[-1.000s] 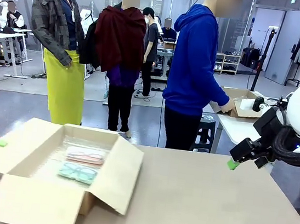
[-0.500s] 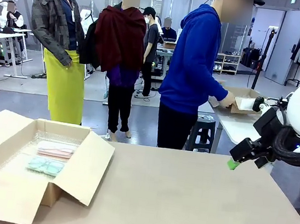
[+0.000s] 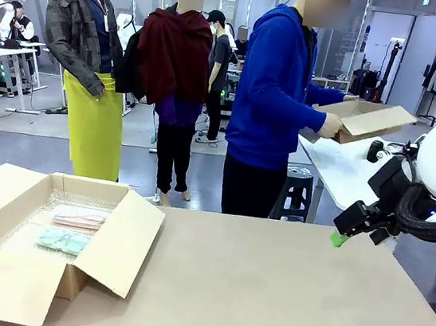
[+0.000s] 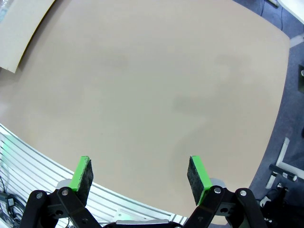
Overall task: Pack the glasses set securely to prepare it for shipping.
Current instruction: Position the Package Box on the left side of the table.
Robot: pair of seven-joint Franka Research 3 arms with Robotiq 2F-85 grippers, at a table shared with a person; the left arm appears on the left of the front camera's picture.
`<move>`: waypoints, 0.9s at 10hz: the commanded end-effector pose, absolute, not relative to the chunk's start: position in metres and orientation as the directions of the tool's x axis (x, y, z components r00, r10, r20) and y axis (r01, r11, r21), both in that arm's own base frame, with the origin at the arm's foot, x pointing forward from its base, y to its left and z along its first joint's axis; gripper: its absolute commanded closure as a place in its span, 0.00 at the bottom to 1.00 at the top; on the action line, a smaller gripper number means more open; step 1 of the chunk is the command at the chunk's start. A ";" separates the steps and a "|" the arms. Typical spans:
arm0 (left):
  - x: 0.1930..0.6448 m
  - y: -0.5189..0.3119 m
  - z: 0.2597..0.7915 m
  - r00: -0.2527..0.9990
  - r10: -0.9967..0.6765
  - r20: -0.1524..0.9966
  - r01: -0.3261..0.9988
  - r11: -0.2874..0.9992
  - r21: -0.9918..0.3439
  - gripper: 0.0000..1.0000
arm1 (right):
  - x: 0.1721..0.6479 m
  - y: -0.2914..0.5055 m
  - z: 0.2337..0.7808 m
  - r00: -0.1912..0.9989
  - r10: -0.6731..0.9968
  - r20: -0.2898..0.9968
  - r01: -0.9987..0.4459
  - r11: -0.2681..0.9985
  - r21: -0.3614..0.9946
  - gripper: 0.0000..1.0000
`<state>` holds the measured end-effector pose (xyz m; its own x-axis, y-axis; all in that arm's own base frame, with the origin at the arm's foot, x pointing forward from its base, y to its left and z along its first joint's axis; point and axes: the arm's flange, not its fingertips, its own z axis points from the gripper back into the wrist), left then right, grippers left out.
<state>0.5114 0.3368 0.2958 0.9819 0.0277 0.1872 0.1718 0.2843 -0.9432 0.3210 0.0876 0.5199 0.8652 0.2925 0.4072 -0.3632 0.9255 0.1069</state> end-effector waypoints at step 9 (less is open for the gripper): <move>0.508 0.336 0.315 0.967 0.055 0.247 0.202 0.422 -0.884 0.00 | 0.321 0.087 0.521 0.862 0.298 0.410 -0.367 0.925 0.099 0.00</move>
